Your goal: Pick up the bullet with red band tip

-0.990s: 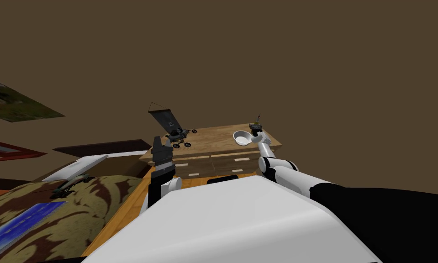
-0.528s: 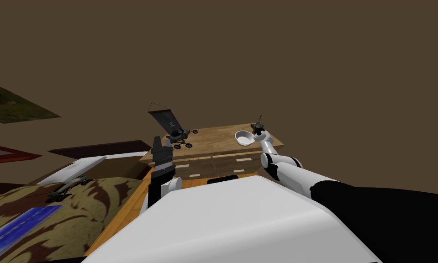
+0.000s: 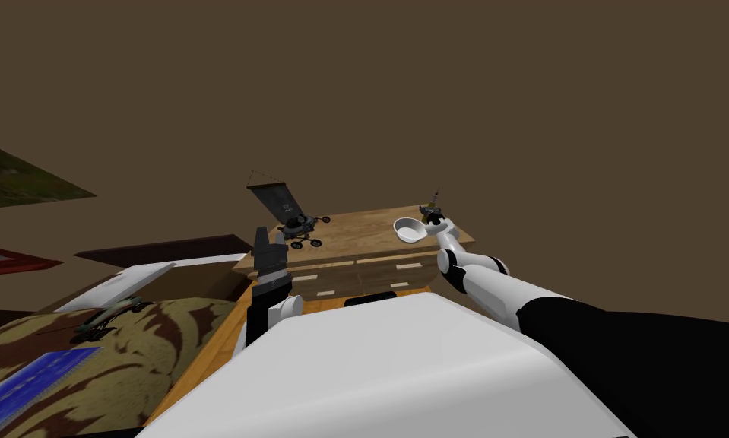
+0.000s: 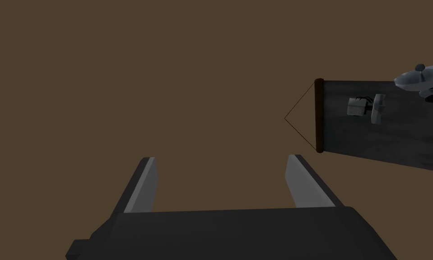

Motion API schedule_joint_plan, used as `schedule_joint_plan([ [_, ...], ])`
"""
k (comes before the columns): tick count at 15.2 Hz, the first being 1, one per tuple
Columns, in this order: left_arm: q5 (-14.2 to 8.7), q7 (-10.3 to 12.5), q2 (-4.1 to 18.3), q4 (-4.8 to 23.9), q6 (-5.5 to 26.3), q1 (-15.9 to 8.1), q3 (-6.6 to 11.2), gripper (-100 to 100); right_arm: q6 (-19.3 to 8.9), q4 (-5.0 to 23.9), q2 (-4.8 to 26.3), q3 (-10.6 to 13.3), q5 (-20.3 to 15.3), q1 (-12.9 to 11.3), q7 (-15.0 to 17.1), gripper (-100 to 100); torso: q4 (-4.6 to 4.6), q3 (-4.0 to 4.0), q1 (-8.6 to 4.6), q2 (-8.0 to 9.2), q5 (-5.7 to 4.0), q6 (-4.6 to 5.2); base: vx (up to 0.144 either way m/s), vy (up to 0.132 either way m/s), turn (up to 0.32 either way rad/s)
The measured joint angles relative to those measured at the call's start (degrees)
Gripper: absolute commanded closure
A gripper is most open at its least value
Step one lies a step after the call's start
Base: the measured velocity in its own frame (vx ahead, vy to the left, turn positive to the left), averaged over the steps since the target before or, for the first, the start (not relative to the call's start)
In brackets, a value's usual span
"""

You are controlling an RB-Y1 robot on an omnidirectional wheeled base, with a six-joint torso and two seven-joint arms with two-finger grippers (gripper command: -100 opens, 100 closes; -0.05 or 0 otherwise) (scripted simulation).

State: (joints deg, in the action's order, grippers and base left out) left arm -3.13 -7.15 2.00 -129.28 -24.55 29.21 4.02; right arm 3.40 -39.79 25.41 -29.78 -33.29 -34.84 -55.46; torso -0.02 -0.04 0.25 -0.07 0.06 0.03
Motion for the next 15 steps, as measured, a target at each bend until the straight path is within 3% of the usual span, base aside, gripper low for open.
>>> schedule_joint_plan([
  [5,0.0,0.0,0.0,0.0,0.0,0.0,0.0,0,2.8,4.72,2.81,0.05,5.76,-1.39,-4.11,-100,-0.01,-0.02,-0.05,-0.03,-0.01,-0.01,0.021,0.054,-0.022],
  [7,0.0,0.0,0.0,0.0,0.0,0.0,0.0,0,5.64,9.21,4.49,-1.54,7.9,-3.43,-7.36,-100,-0.01,-0.02,0.05,-0.03,0.01,0.0,0.018,0.071,-0.028],
  [9,0.0,0.0,0.0,0.0,0.0,0.0,0.0,0,6.21,9.79,4.92,-1.15,10.19,-3.11,-8.77,-100,0.0,0.0,-0.07,0.01,-0.01,-0.01,0.011,0.038,-0.013],
  [11,0.0,0.0,0.0,0.0,0.0,0.0,0.0,0,8.47,13.91,6.65,-2.1,12.51,-4.83,-11.63,-100,0.0,-0.01,-0.05,-0.01,-0.01,0.0,0.018,0.053,-0.025],
  [13,0.0,0.0,0.0,0.0,0.0,0.0,0.0,0,8.31,13.13,6.91,-1.36,14.68,-4.16,-12.26,-100,0.0,0.01,-0.1,0.01,-0.02,-0.01,0.006,0.021,-0.005],
  [14,0.0,0.0,0.01,0.0,0.0,0.0,0.0,0,8.21,13.05,6.93,-1.28,14.85,-4.1,-12.23,100,0.01,0.01,-0.16,0.02,-0.03,-0.01,0.002,0.006,-0.001],
  [15,0.0,0.0,0.01,0.0,0.0,0.0,0.0,0,8.21,13.06,6.93,-1.28,14.84,-4.11,-12.23,100,0.01,0.02,-0.2,0.04,-0.04,-0.01,0.0,0.0,0.0],
])
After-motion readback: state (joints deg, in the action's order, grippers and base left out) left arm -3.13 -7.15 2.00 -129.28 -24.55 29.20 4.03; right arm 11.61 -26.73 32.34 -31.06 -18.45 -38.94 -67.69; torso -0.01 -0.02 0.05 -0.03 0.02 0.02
